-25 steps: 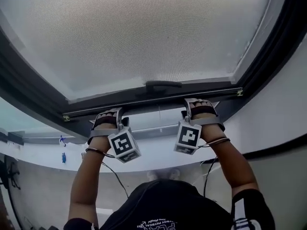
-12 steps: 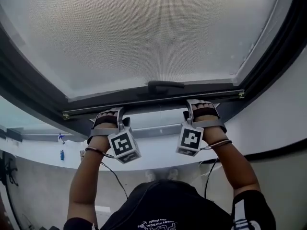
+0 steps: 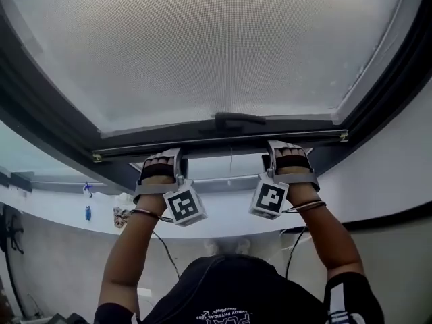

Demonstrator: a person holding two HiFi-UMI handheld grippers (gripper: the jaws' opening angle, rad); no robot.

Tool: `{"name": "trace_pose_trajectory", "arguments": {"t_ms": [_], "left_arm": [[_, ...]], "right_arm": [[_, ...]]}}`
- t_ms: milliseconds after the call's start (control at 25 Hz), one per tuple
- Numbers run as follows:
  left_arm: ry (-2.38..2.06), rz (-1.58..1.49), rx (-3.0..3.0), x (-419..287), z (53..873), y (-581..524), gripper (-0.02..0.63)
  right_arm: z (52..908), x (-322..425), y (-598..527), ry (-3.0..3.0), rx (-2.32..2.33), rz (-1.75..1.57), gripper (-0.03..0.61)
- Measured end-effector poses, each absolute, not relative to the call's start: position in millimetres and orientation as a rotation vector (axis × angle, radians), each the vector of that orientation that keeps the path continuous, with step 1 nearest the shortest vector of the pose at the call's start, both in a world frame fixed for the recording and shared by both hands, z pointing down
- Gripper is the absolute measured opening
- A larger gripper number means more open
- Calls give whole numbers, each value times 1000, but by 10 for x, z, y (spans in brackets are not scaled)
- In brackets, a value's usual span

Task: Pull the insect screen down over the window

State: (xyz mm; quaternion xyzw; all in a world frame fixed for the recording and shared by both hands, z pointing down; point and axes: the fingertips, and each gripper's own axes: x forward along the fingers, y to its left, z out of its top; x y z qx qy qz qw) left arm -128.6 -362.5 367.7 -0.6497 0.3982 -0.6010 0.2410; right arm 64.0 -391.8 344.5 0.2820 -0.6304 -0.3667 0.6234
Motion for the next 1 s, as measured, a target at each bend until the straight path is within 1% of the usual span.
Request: {"name": "trace_pose_trajectory", "arguments": {"t_ms": [320, 640, 840, 1000], "left_arm": [[1088, -1680, -1898, -1265, 3573, -3631, 161], [1151, -1657, -1806, -1325, 3542, -3653, 160], [1379, -1462, -1836, -1181, 3336, -3571, 160], [1547, -1219, -2074, -1001, 3046, -3451, 160]], "right_arm": [[3343, 637, -3935, -1506, 636, -785, 206], [3292, 629, -3920, -1529, 648, -792, 206], [3133, 665, -3773, -1614, 746, -797, 206], [2851, 600, -3649, -1776, 870, -791, 206]]}}
